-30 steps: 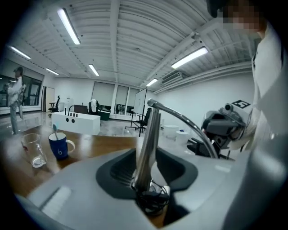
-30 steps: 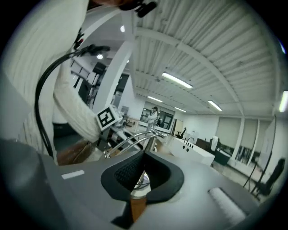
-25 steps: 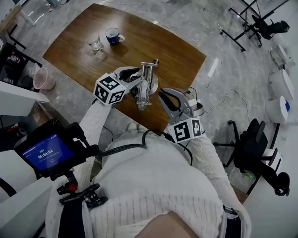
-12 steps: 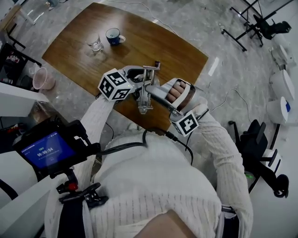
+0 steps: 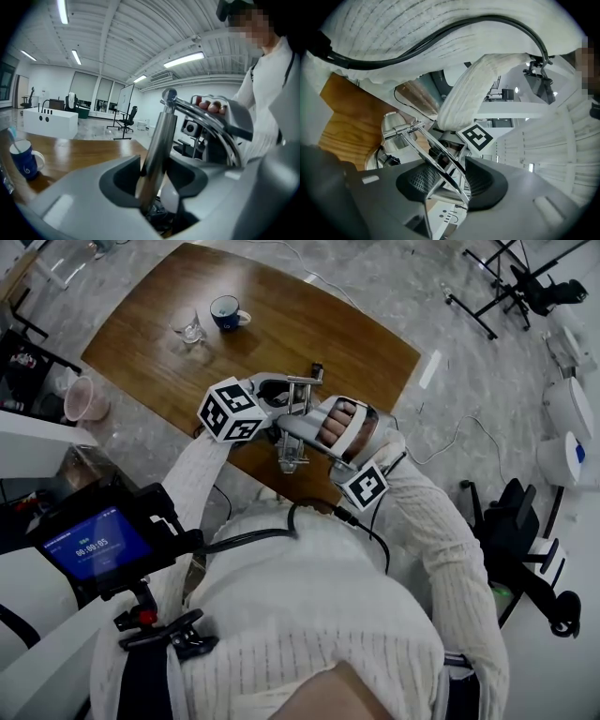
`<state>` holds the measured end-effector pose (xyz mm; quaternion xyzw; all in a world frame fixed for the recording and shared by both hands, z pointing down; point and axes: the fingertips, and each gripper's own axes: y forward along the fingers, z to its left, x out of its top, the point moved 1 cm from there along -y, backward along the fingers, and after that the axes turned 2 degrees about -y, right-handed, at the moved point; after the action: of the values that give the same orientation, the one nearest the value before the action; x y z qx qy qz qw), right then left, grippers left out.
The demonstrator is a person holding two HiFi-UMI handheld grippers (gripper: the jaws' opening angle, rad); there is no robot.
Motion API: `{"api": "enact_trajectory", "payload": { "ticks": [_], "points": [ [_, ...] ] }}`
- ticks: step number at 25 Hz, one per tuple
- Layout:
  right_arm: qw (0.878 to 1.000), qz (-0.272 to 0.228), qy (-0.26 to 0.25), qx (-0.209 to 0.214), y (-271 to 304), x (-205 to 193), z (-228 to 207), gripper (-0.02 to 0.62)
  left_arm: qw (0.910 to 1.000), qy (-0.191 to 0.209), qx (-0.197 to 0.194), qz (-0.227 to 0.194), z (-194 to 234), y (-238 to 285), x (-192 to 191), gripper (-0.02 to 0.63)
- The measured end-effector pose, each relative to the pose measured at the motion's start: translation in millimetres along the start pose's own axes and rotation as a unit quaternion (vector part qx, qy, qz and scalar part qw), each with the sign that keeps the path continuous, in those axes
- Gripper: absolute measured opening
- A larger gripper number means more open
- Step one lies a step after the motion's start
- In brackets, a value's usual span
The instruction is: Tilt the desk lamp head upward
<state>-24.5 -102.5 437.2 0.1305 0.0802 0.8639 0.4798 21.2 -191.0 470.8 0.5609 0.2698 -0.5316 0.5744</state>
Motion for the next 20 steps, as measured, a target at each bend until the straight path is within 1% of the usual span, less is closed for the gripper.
{"api": "enact_trajectory", "payload": {
  "ticks": [4, 6, 10, 13, 15, 16, 17, 18, 20],
  "points": [
    [0.999, -0.009, 0.034, 0.007, -2.0, 0.7, -3.5, 0.176, 0.9999, 0.013, 0.001, -0.005, -1.1, -0.2, 0.2, 0.166],
    [0.998, -0.018, 0.054, 0.019, -3.8, 1.8, -2.5, 0.177, 0.9998, 0.018, 0.0, -0.003, -2.0, 0.5, -0.4, 0.164],
    [0.996, -0.025, 0.078, 0.046, -6.3, 1.6, -3.1, 0.185, 0.9997, 0.022, -0.004, -0.002, -2.8, 1.1, -1.3, 0.163],
    [0.988, -0.044, 0.131, 0.067, -11.9, 2.6, -12.5, 0.184, 0.9995, 0.031, -0.007, 0.003, -3.5, 2.5, -1.8, 0.161],
    [0.975, -0.071, 0.189, 0.088, -16.5, 1.7, -23.7, 0.183, 0.9993, 0.037, -0.006, 0.002, -2.9, 3.1, -1.4, 0.158],
    [0.966, -0.087, 0.224, 0.098, -18.7, 0.5, -30.9, 0.181, 0.9993, 0.037, -0.006, 0.0, -2.5, 3.1, -1.3, 0.158],
    [0.953, -0.104, 0.263, 0.108, -20.9, -1.4, -39.0, 0.177, 0.9993, 0.036, -0.006, -0.002, -2.2, 3.0, -1.2, 0.158],
    [0.938, -0.119, 0.302, 0.119, -23.0, -4.2, -47.4, 0.172, 0.9994, 0.034, -0.005, -0.004, -2.1, 3.0, -1.3, 0.158],
    [0.905, -0.146, 0.375, 0.139, -25.9, -12.0, -63.7, 0.163, 0.9995, 0.032, -0.004, -0.007, -2.2, 3.0, -1.5, 0.158]
  ]
}}
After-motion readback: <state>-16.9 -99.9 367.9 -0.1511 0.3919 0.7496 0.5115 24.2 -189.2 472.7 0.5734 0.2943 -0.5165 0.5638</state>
